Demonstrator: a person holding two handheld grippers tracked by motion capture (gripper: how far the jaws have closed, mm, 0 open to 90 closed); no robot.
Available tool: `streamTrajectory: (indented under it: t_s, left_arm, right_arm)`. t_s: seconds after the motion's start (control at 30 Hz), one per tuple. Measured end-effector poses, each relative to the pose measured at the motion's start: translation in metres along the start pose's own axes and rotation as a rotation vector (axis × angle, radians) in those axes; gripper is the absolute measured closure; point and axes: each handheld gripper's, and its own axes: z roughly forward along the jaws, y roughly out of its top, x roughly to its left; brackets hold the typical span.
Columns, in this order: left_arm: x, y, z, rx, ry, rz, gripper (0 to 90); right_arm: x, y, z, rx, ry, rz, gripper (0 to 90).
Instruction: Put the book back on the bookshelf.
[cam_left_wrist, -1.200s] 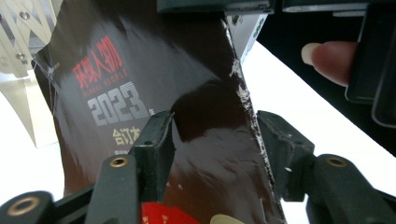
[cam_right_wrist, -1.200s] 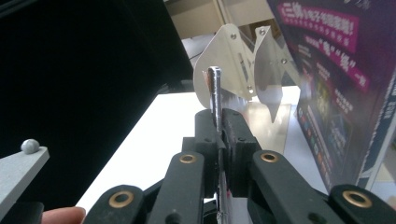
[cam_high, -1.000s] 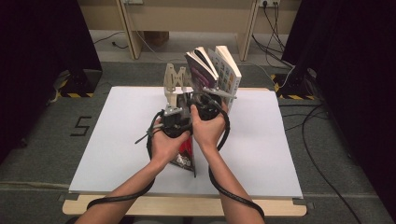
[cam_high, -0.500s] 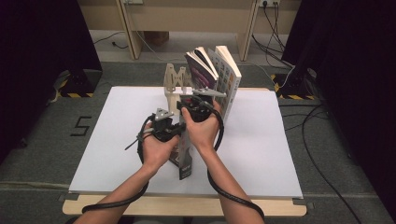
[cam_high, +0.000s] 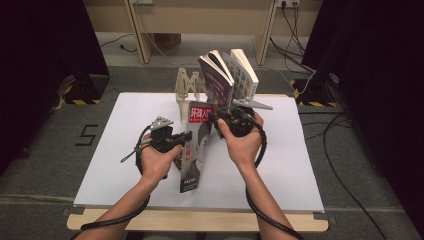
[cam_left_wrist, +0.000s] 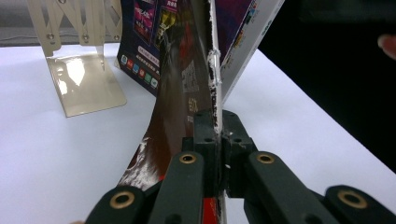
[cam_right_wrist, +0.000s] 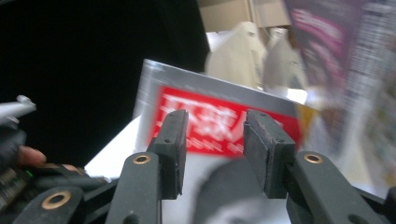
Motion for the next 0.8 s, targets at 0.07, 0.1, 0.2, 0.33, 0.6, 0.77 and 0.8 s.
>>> streamTrajectory:
  t_s: [0.07, 0.1, 0.2, 0.33, 0.6, 0.77, 0.8]
  left_arm:
    - [0.002, 0.000, -0.003, -0.006, -0.008, -0.003, 86.3]
    - [0.002, 0.000, -0.004, -0.008, -0.012, -0.001, 86.4]
    - [0.004, 0.001, -0.009, -0.014, -0.019, 0.001, 86.4]
    - [0.007, 0.002, -0.016, -0.028, -0.026, 0.003, 86.4]
    - [0.014, 0.009, -0.034, -0.079, -0.029, 0.009, 86.5]
    - [0.018, 0.014, -0.042, -0.110, -0.021, 0.013, 86.6]
    - [0.019, 0.015, -0.043, -0.113, -0.018, 0.017, 86.6]
  right_arm:
    - [-0.011, -0.006, -0.009, 0.002, -0.014, 0.019, 59.4]
    - [-0.016, -0.009, -0.014, 0.003, -0.024, 0.029, 59.3]
    - [-0.032, -0.018, -0.024, 0.010, -0.045, 0.063, 59.3]
    - [-0.048, -0.029, -0.036, 0.018, -0.073, 0.094, 59.3]
    - [-0.073, -0.051, -0.048, 0.041, -0.128, 0.135, 59.3]
    - [-0.085, -0.068, -0.053, 0.058, -0.165, 0.158, 59.0]
    - [-0.088, -0.072, -0.055, 0.060, -0.171, 0.168, 58.9]
